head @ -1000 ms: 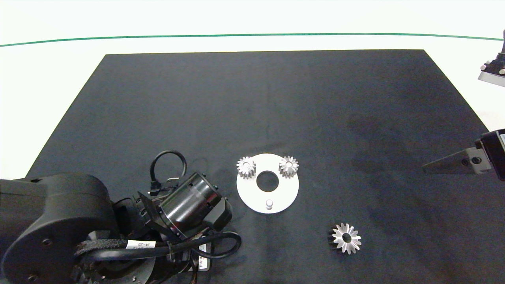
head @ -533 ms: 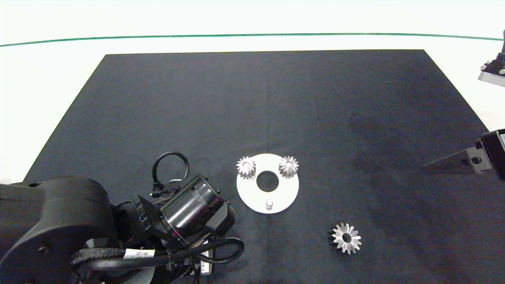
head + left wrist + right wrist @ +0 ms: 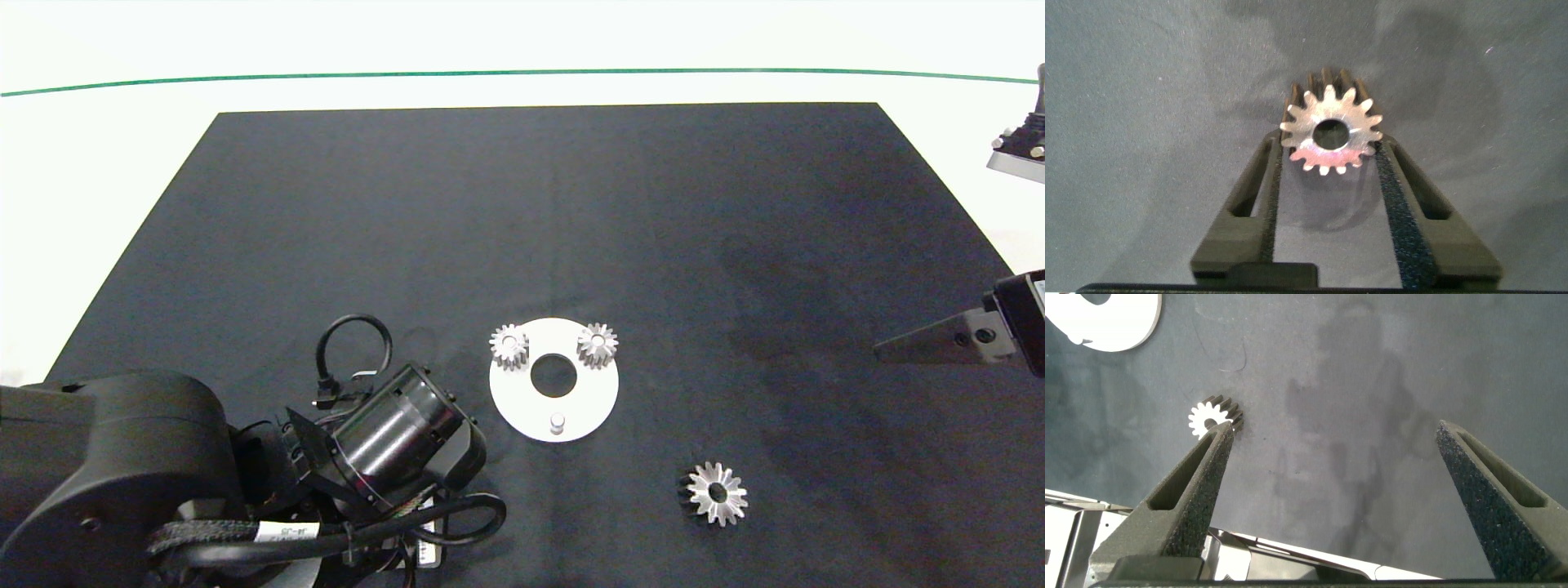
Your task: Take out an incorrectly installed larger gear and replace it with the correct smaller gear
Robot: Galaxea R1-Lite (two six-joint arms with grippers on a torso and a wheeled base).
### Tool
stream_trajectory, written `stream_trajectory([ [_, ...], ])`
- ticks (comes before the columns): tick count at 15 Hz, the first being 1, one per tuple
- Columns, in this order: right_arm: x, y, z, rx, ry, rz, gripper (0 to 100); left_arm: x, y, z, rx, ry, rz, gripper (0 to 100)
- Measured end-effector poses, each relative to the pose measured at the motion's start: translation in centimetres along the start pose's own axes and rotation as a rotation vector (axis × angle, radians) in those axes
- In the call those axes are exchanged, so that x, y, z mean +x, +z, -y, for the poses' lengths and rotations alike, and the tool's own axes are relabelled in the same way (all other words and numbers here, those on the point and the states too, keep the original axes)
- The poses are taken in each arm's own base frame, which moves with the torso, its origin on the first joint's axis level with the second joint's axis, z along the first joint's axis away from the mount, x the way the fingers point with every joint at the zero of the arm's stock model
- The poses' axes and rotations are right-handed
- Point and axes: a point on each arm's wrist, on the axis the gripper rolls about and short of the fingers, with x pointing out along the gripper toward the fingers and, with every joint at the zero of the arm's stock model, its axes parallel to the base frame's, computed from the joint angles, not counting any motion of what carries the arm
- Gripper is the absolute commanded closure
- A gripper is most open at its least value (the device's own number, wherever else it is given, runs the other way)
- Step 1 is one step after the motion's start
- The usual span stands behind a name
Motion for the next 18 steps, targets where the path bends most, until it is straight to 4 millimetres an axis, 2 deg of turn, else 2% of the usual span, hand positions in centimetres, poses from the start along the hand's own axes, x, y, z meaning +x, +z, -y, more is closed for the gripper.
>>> stream_trajectory([
  [9, 0.03, -0.02, 0.0, 0.0, -0.001, -0.001, 0, 0.1, 0.07, 0.01, 0.005, 0.016, 0.031, 80],
  [18, 0.04, -0.02, 0.01, 0.0, -0.001, -0.002, 0, -0.02, 0.3, 0.16, 0.002, 0.012, 0.04, 87],
])
